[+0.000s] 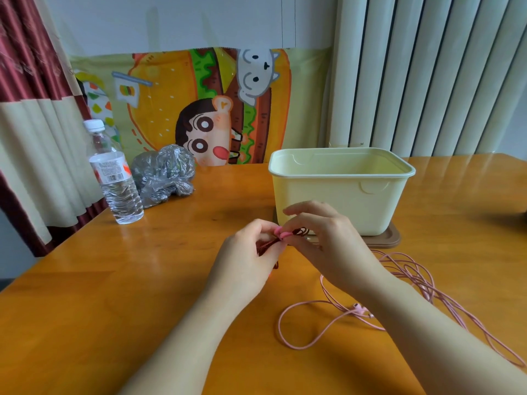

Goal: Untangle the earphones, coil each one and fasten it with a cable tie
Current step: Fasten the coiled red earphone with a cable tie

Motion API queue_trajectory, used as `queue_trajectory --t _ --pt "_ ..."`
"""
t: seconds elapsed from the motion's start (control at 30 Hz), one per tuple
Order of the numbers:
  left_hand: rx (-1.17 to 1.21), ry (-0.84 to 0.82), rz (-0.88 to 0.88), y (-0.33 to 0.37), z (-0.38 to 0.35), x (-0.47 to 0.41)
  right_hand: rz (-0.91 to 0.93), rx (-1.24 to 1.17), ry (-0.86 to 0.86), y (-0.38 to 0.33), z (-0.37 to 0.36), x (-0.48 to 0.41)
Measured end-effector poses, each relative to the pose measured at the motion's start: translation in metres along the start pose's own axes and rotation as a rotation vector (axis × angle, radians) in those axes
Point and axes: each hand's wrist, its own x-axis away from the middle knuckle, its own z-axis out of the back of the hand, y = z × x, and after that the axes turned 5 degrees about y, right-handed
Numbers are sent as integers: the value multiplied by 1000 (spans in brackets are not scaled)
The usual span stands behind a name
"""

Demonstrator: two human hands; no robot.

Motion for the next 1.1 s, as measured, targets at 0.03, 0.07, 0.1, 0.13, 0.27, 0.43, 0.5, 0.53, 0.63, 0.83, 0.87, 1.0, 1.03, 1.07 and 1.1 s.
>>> queue_trajectory --t 0.03,0.07,0.1,0.13,0.27,0.43,0.5,0.53,0.63,0.83,0.87,1.0,1.03,1.07,1.1 --pt "80 -22 47 0 0 0 -8 -12 -3 0 1 0" --pt "167 -47 100 0 0 -1 -25 -25 -8 0 1 -1" --pt "241 -73 149 -1 -1 -1 -44 -36 -16 -1 2 -1" --pt "285 -90 186 -1 -1 -1 -58 -45 -28 -1 1 -1" --pt "404 -100 311 -4 -7 -1 -66 -59 -64 -1 -1 1" --pt "579 -77 446 -9 -9 -3 -100 -97 -104 0 -1 1" --pt "599 -58 460 -8 -9 -3 -102 -104 -128 -2 -3 2" --pt "591 -47 455 -7 -9 -3 -105 -98 -133 -2 -3 1" --pt "548 -13 416 -5 -8 -3 -116 -80 -144 -3 -4 0" --pt "238 68 209 -1 -7 0 -77 -36 -81 -2 -3 3" --pt "189 65 186 -1 -7 0 -72 -45 -63 -2 -3 2" --pt "91 53 117 -1 -9 2 -192 -169 -33 -3 -3 3" --pt "95 48 108 0 -9 2 -216 -190 -25 -2 -3 3" --pt "100 43 100 0 -8 2 -233 -204 -15 -2 -3 3" --pt "109 35 96 0 -8 2 -246 -217 -4 -2 -3 3"
